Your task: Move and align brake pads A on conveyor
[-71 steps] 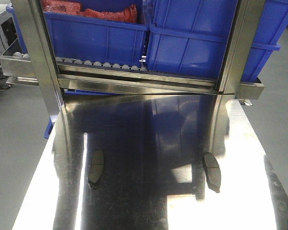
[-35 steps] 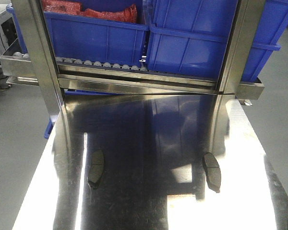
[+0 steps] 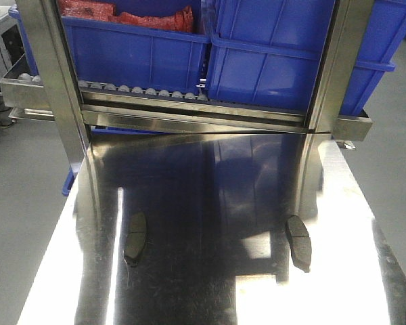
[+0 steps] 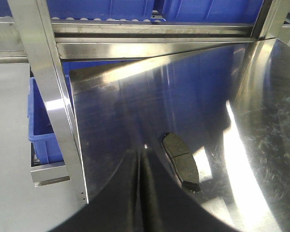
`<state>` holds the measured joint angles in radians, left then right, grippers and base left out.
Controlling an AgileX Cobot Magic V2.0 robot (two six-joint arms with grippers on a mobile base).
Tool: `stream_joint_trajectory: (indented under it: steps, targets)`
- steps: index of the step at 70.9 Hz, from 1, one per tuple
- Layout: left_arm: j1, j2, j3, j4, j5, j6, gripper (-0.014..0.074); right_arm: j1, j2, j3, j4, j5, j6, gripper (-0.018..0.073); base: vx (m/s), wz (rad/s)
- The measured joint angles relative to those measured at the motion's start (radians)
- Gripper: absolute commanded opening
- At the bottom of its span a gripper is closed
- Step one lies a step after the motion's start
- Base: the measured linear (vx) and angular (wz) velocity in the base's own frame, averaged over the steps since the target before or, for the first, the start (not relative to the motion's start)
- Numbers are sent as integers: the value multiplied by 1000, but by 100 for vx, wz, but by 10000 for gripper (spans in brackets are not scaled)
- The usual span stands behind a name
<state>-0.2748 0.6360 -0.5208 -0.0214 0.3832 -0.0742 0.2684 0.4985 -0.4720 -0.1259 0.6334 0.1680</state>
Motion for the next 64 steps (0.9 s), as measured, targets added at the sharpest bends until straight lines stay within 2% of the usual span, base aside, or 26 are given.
stream_joint_trajectory:
  steps: [6,11,19,31,38,42,55,64]
  targets:
    - [0,0,0,0,0,0,10,0,0,0,0,0,0,-9,0,0]
    - [0,0,0,0,0,0,56,0,0,0,0,0,0,-9,0,0]
    - [0,0,0,0,0,0,231,0,0,0,0,0,0,-9,0,0]
    - [0,0,0,0,-11,0,590,0,0,0,0,0,0,-9,0,0]
    - [0,0,0,0,-18,0,706,0,0,0,0,0,0,-9,0,0]
    - [0,0,0,0,-18,0,734,0,0,0,0,0,0,-9,0,0]
    - [0,12,-7,-9,-24,-2,697,0,0,0,0,0,0,-9,0,0]
    - [-4,138,-89,-38,21,0,678,0,0,0,0,0,0,-9,0,0]
